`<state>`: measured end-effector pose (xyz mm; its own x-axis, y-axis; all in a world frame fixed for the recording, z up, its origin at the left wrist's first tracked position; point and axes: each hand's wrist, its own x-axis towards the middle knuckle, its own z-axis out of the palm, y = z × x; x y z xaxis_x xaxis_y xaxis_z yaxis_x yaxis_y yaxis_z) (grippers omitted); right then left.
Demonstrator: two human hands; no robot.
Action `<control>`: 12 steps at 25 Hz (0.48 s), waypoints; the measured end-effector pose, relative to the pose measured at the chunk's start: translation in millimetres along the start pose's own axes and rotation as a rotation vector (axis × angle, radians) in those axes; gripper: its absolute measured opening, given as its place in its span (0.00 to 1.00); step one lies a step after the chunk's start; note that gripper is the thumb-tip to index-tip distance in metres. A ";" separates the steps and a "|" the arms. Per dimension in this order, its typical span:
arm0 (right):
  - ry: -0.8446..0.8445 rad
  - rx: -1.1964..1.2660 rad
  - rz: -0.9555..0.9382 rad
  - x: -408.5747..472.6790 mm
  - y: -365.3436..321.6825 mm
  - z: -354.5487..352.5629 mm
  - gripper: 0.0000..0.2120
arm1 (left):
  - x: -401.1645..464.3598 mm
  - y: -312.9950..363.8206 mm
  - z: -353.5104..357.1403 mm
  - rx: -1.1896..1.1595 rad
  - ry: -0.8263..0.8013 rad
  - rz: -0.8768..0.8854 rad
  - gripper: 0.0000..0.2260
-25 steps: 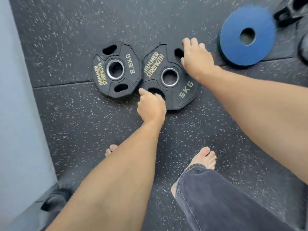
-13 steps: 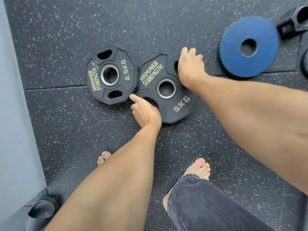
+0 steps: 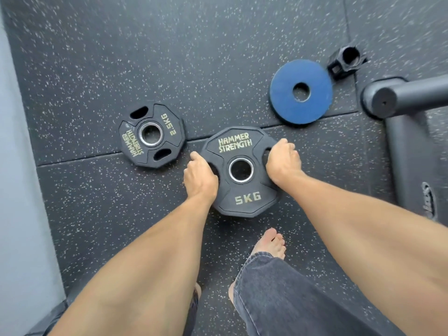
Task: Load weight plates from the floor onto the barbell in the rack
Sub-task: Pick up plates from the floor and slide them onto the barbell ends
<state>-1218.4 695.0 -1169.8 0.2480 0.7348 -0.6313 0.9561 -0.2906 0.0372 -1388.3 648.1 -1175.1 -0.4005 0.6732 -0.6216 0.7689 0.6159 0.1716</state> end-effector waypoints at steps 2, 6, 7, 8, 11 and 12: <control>0.061 0.096 0.041 -20.3 0.7 -24.3 0.14 | -11.8 8.1 -27.5 0.030 0.049 0.064 0.16; 0.219 0.242 0.020 -66.3 -21.8 -97.7 0.12 | -37.1 25.4 -125.2 -0.002 0.217 0.176 0.17; 0.269 0.294 0.006 -80.9 -30.4 -119.7 0.12 | -46.1 27.5 -155.0 -0.013 0.266 0.201 0.18; 0.333 0.339 -0.017 -99.5 -39.5 -144.5 0.12 | -58.1 28.1 -189.1 -0.025 0.331 0.234 0.18; 0.536 0.410 -0.103 -165.1 -59.8 -212.1 0.13 | -103.5 22.4 -287.3 -0.081 0.548 0.335 0.18; 0.622 0.442 -0.126 -189.1 -64.9 -231.9 0.12 | -121.4 19.8 -318.1 -0.103 0.614 0.364 0.17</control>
<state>-1291.1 717.1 -873.3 0.3080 0.9498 -0.0543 0.8642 -0.3032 -0.4016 -1482.9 708.8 -853.1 -0.3594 0.9328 0.0253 0.8680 0.3242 0.3762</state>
